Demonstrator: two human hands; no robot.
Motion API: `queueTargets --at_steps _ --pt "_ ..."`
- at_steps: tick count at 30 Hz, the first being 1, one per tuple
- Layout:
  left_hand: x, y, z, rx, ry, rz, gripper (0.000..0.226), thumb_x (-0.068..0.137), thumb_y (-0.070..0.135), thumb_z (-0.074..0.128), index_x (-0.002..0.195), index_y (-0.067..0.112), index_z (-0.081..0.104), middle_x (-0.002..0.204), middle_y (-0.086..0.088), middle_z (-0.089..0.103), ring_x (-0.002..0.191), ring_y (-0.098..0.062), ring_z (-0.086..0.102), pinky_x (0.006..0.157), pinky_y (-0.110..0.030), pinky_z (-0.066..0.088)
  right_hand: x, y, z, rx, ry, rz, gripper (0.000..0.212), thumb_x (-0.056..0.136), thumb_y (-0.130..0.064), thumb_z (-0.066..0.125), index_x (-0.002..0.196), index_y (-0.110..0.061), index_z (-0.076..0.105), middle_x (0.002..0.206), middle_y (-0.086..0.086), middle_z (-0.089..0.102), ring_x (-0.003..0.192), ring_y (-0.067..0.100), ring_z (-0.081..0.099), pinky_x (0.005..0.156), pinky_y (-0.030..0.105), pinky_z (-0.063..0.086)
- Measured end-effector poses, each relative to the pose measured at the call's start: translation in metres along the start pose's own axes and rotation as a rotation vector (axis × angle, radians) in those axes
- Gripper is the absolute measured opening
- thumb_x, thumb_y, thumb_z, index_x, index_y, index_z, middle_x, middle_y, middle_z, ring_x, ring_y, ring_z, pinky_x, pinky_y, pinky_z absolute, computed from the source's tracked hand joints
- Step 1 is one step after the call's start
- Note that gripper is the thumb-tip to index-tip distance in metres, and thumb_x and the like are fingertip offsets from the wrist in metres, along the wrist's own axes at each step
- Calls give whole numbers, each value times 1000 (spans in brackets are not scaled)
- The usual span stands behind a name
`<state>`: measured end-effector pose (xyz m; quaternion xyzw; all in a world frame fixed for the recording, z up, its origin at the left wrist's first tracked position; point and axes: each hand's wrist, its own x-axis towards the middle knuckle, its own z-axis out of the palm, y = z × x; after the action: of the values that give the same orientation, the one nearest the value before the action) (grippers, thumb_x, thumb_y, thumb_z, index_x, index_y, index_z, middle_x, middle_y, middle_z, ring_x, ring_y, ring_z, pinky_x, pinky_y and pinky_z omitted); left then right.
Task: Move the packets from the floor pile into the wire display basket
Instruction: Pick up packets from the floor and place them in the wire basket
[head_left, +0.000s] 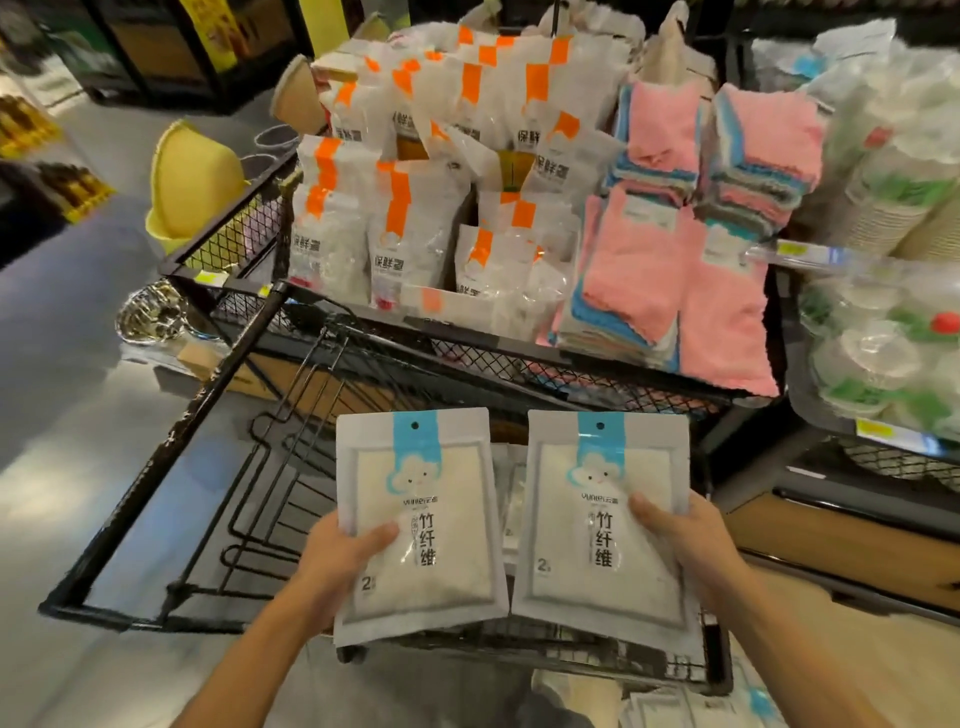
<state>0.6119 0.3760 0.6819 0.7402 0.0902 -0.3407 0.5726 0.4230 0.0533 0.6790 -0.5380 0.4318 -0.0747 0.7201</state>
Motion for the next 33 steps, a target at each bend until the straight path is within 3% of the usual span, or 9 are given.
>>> queueTargets --at_steps 7,10,15,19,22,25,30,33 --pt "64 -8 16 74 5 -64 32 88 7 75 118 8 67 100 -8 79 90 -28 78 80 -50 63 71 18 2 -127 -4 75 24 96 -14 68 119 -12 65 99 12 79 89 32 78 83 59 61" --pt "98 -21 22 57 17 -103 30 86 2 76 115 11 68 100 -8 79 88 -27 78 72 -43 63 95 33 13 -176 12 129 25 95 -17 69 120 -12 64 100 12 79 88 30 78 78 55 63" --pt "168 -54 31 87 -19 -182 34 84 1 78 115 13 70 105 -9 79 91 -26 77 72 -41 63 137 66 33 -238 39 216 23 97 -17 67 117 -7 66 98 13 79 88 30 78 78 52 64" --pt "219 -75 32 135 -43 -236 33 85 1 78 111 18 68 102 -4 78 90 -21 76 62 -28 60 173 89 51 -229 134 300 18 94 -15 70 108 -7 62 96 15 77 82 30 78 69 45 63" --pt "256 -89 35 161 -62 -263 36 84 0 78 115 14 66 106 -6 76 88 -18 74 63 -27 58 200 108 62 -210 179 363 32 91 -21 73 113 -5 57 100 17 75 82 32 77 64 41 63" --pt "289 -102 41 231 -72 -200 46 82 -1 81 121 12 61 106 -1 73 94 -17 70 61 -18 53 224 129 72 -218 217 362 22 92 -18 72 107 -7 60 100 17 75 84 32 76 61 39 62" --pt "323 -129 50 313 -29 -73 91 76 -7 83 148 15 32 113 8 61 108 -21 62 79 -23 51 256 168 79 -365 367 290 29 93 -19 74 119 -7 66 107 8 77 96 27 74 82 44 62" --pt "329 -144 56 541 -29 26 99 82 8 83 159 27 26 121 -3 58 101 -22 62 84 -34 51 258 180 85 -501 449 245 38 93 -20 75 125 -4 59 107 2 70 86 16 70 64 22 57"
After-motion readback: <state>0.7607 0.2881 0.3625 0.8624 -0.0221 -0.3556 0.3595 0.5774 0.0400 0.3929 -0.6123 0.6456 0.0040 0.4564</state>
